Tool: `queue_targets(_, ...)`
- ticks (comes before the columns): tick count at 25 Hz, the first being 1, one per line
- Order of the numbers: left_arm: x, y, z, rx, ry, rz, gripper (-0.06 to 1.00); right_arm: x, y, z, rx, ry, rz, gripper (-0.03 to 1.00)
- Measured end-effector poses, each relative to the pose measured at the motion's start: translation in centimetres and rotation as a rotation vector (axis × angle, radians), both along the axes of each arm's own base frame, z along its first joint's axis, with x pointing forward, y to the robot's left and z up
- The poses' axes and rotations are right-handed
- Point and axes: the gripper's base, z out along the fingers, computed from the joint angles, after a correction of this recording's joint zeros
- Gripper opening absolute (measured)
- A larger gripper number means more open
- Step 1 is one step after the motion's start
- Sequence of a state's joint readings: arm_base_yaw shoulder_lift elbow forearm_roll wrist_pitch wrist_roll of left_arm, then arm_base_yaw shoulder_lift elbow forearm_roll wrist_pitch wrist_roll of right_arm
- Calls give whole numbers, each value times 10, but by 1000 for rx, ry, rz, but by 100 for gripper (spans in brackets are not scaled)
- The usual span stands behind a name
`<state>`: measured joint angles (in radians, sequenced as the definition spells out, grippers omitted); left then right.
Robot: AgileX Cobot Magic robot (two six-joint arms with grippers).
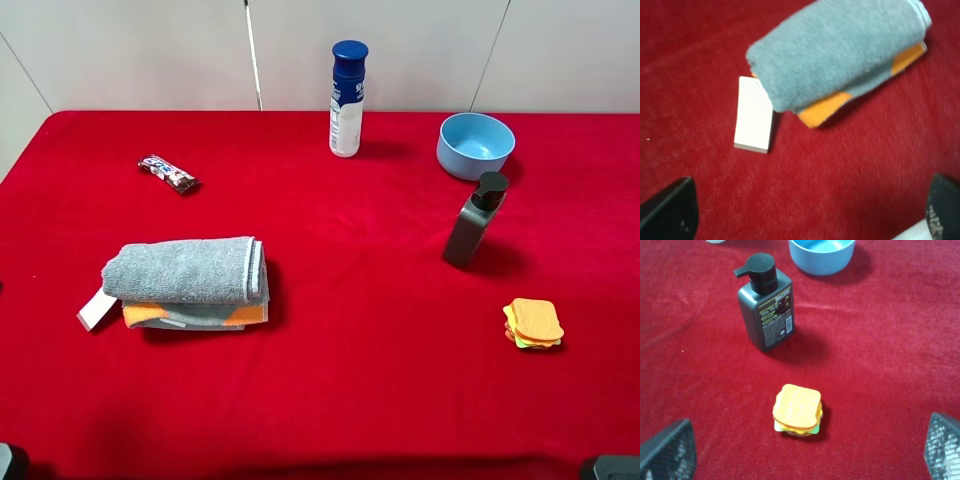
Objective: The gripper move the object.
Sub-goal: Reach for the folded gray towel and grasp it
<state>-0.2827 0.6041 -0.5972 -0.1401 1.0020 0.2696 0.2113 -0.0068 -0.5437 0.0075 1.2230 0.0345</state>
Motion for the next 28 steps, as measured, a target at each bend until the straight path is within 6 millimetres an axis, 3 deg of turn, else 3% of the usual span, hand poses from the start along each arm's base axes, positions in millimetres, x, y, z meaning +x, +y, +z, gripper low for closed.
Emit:
queue_targets(7, 17, -16, -13, 94, 104, -135, 88, 0, 0, 0, 0, 0, 0, 69)
queue_targets(19, 57, -48, -6, 334, 207, -315, 88, 0, 0, 0, 0, 0, 0, 69)
queue_targets(28, 80, -79, -24, 500, 266, -444, 88, 0, 0, 0, 0, 0, 0, 69)
